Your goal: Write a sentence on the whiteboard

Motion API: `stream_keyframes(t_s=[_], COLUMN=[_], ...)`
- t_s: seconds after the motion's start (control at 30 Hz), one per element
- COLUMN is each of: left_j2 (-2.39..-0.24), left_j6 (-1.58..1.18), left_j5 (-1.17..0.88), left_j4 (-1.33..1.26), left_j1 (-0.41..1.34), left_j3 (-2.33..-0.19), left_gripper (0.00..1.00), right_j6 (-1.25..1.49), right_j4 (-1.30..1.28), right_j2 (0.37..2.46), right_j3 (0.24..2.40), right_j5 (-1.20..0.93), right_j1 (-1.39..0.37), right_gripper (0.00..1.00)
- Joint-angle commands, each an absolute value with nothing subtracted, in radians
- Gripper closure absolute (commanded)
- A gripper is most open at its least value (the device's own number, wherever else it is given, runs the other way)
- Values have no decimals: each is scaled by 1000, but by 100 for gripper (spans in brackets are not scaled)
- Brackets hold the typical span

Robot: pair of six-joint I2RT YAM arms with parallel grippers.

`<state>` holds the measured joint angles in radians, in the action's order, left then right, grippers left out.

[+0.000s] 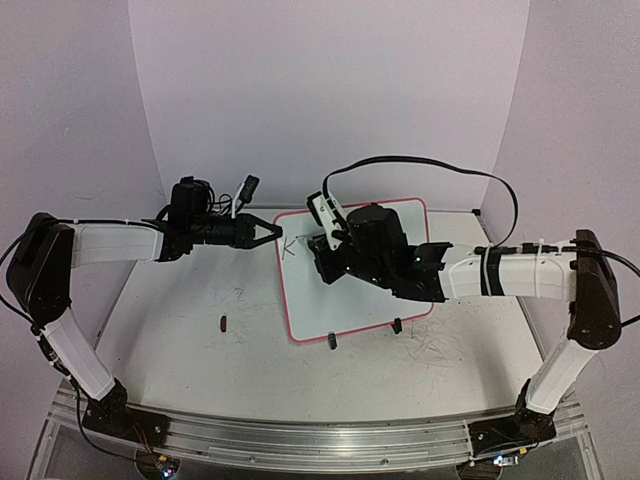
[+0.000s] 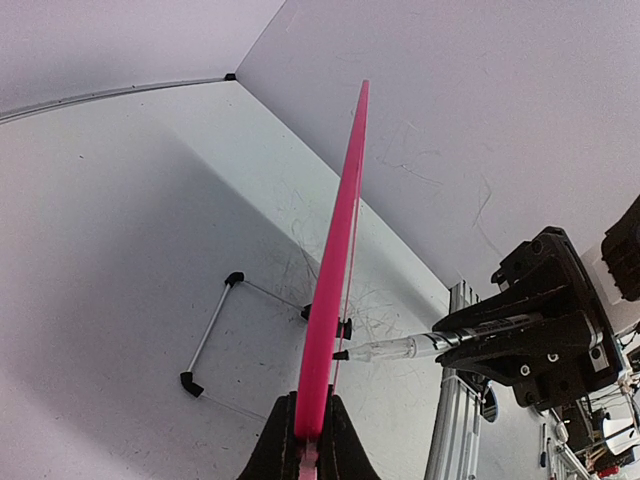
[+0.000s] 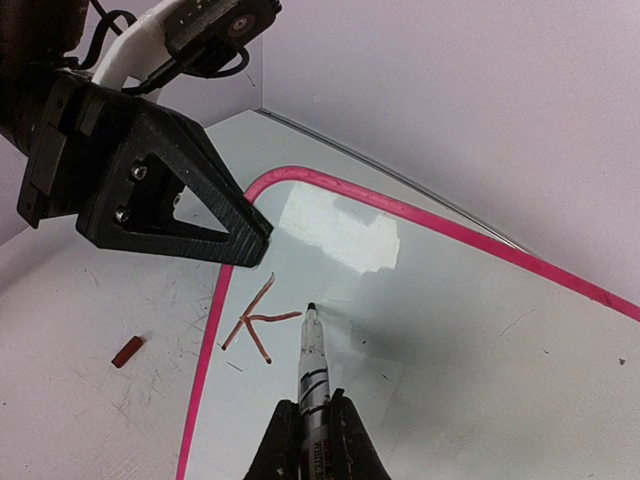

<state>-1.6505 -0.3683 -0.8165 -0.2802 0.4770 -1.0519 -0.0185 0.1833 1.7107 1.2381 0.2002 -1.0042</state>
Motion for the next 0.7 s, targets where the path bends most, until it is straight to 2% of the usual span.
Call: stream_keyframes(t_s=[0.0, 0.2, 0.67], left_j2=[-1615, -1607, -1602], left_j6=[-349, -345, -344], left_j5=[-797, -795, -797], left_j4=[-296, -296, -296], left_j1=[482, 482, 482], left_j3=[-1052, -1050, -1051], left_gripper=[100, 100, 100], right_j6=[-17, -12, -17], right_j4=[204, 205, 206], right_j2=[1641, 1627, 1686], right_j3=[1230, 1187, 1238], right_j5=[169, 154, 172], right_j1=[-1004, -1005, -1005], right_gripper=[100, 100, 100])
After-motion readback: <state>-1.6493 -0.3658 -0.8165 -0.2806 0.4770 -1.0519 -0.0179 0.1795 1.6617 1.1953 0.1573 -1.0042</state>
